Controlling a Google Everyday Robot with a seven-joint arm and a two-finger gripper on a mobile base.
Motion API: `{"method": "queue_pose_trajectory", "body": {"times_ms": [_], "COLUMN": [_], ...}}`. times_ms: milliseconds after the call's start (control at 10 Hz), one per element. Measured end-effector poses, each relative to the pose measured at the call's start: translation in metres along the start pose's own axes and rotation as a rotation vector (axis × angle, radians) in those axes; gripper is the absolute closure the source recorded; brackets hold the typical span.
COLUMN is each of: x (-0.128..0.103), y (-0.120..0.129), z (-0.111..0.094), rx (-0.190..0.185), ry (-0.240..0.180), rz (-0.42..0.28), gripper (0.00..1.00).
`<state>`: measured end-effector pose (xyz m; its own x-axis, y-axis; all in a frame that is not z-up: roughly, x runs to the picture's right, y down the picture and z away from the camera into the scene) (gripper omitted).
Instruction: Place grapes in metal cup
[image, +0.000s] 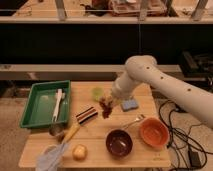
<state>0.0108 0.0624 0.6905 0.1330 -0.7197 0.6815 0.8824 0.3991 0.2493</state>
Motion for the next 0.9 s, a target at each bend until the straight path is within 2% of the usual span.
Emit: {"method": "queue_pose_trajectory", "body": {"times_ms": [600, 700, 900], "x": [-0.041, -0.044, -0.042], "y": [-0.14, -0.148, -0.145], "z": [0.057, 0.059, 0.058], "rx": [0.119, 0.126, 0.125], "ry": [-0.156, -0.165, -0.163], "rz": [-0.266, -0.279, -0.274], "gripper": [1.0, 1.0, 1.0]}}
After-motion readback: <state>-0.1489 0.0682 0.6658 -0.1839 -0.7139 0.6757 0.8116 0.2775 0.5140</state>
